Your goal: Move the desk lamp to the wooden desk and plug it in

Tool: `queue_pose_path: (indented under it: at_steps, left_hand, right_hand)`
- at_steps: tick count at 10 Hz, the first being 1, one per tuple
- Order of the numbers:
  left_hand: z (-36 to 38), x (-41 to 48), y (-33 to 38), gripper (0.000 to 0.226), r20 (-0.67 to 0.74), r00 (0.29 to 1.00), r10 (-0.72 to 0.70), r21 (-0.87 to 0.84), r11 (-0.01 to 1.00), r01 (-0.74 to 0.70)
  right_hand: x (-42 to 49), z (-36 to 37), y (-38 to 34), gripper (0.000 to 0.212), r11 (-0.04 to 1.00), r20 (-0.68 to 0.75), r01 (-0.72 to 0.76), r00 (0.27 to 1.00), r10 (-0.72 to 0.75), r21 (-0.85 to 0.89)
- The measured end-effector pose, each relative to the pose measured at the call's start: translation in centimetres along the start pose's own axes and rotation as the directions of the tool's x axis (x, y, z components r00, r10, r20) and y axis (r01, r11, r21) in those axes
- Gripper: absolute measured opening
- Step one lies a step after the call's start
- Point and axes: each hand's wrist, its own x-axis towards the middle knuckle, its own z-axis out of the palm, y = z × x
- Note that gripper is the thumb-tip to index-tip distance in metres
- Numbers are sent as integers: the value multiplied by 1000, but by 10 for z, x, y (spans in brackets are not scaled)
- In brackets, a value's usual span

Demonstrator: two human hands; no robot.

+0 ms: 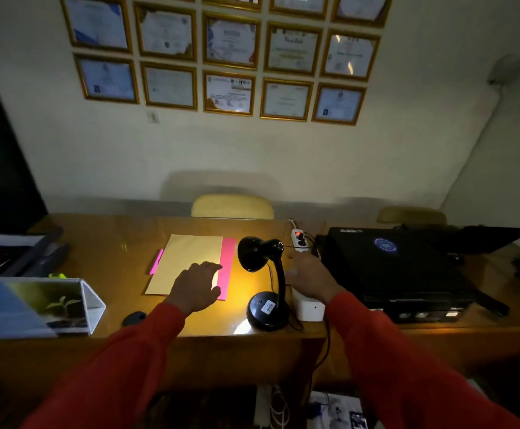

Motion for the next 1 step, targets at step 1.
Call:
queue_pose_path:
  at_steps: [1]
  left_hand:
    - [-30,-8,0,58,-121,993,-14,13,1000,15]
  right_hand:
    - [-10,-21,-18,52,999,-72,40,997,-39,19]
